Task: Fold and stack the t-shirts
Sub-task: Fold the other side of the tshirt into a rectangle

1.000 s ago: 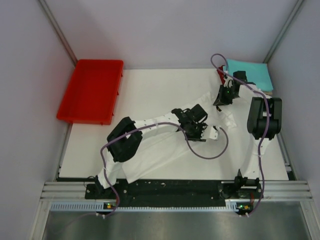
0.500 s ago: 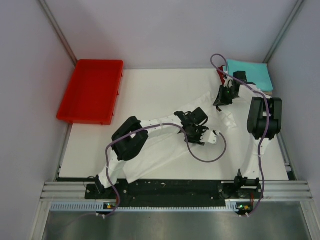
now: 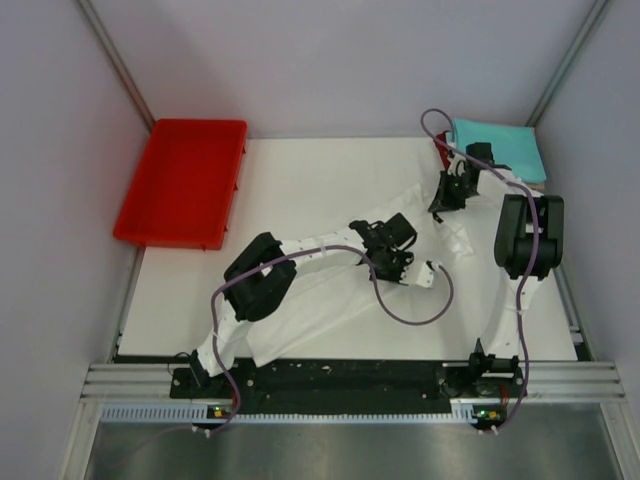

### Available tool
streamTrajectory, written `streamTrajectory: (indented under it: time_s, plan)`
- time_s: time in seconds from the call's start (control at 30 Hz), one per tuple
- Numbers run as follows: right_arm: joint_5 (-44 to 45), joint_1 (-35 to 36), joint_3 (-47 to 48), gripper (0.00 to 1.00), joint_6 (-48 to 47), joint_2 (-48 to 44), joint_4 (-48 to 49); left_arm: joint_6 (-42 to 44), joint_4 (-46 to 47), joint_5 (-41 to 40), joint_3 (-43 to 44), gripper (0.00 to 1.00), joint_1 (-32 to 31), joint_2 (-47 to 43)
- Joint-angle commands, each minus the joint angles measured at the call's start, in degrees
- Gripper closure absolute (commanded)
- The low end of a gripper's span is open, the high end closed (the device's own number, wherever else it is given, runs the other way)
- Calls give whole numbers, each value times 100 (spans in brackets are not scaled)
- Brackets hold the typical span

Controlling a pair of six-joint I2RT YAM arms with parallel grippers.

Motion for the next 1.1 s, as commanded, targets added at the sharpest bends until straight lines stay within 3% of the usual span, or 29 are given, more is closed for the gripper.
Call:
streamTrajectory:
  time_s: [0.0, 0.13, 0.47, 0.57, 0.63, 0.7, 0.9, 1.07]
  plan:
    - [182, 33, 264, 100, 6, -81, 118, -2, -861, 722, 512, 100, -16, -111]
    - [15, 24, 642, 100, 156, -72, 118, 103, -1074, 1057, 399, 100, -16, -234]
    - [172, 33, 590, 98, 94, 95, 83, 69, -705, 829, 214, 98, 10, -146]
    - [523, 33, 590, 75, -2, 17, -101, 7, -739, 758, 319, 71, 10, -155]
    - [682, 24, 573, 64, -11, -141, -233, -72, -915, 750, 521, 64, 19, -181]
    - [884, 24, 468, 60, 15, -562, -339, -116, -1274, 828, 793, 61, 54, -243]
    - [1763, 33, -735, 58, 295, -2021, -410, -309, -1979, 1083, 936, 57, 519, -1006]
    - [1668, 33, -2001, 58, 691, -2681, -462, -1028, -1471, 506, 181, 59, 1380, -1622]
